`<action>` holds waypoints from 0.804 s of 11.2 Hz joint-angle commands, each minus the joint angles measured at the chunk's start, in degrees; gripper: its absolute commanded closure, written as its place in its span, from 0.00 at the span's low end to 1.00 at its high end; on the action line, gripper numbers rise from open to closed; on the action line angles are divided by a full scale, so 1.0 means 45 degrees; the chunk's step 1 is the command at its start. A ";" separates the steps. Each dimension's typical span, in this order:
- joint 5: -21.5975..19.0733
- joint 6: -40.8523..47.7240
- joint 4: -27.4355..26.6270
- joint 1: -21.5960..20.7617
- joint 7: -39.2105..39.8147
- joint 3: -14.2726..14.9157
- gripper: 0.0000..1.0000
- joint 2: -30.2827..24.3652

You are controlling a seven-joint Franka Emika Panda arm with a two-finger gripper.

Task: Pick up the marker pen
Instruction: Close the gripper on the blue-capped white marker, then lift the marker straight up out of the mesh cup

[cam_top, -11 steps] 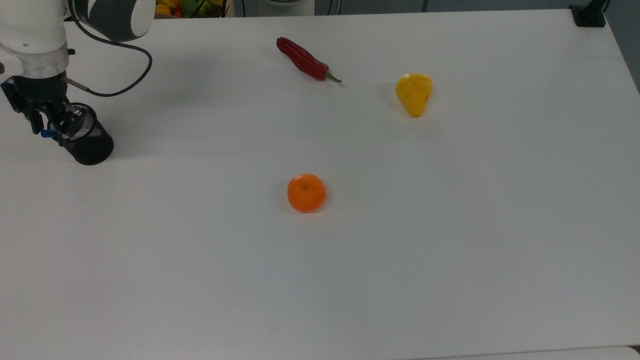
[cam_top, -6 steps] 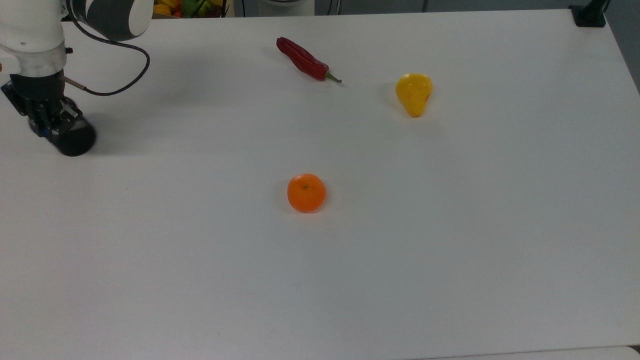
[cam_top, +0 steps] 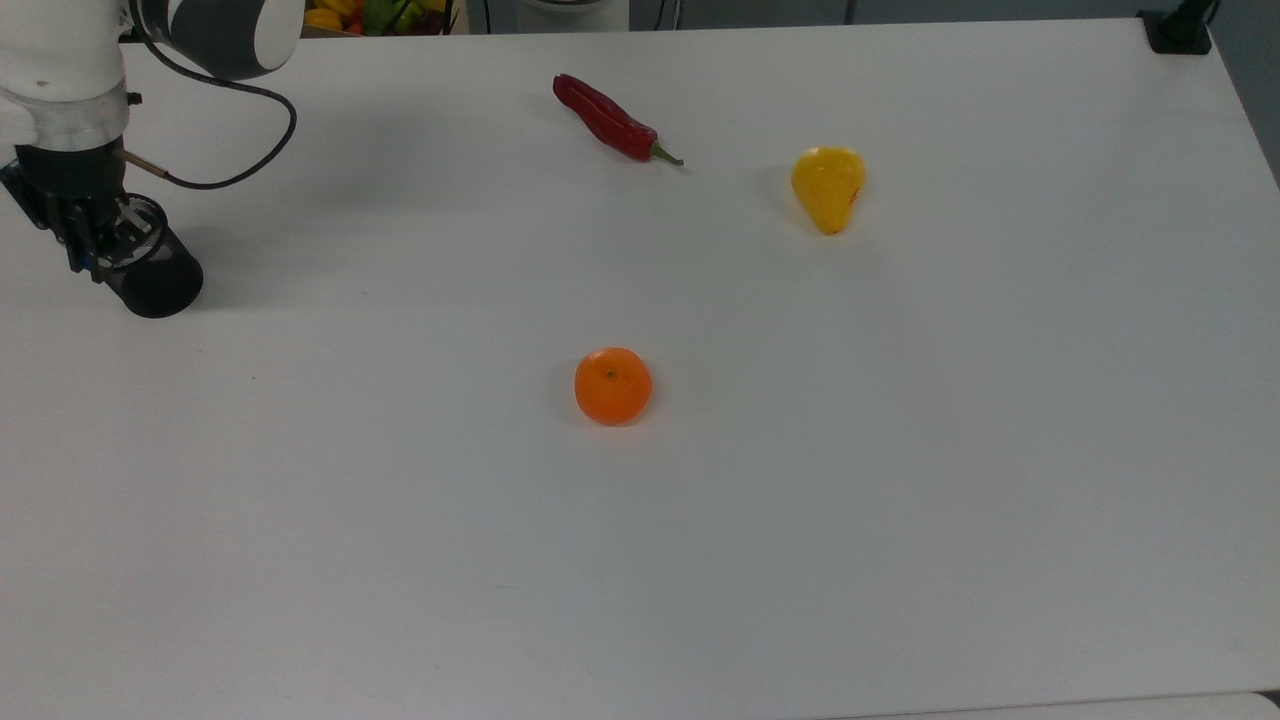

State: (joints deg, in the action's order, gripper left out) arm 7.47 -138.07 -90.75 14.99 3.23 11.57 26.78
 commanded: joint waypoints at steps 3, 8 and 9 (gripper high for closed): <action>0.0156 -0.0041 -0.0322 -0.0207 -0.0230 0.0164 0.87 -0.1415; -0.0271 0.1538 -0.0225 -0.0888 -0.0289 0.0125 0.87 -0.3037; -0.0486 0.1966 -0.0244 -0.1084 -0.0289 0.0125 0.87 -0.3485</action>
State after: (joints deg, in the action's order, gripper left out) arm 6.99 -133.32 -90.15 13.02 3.13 11.70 16.16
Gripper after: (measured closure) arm 0.824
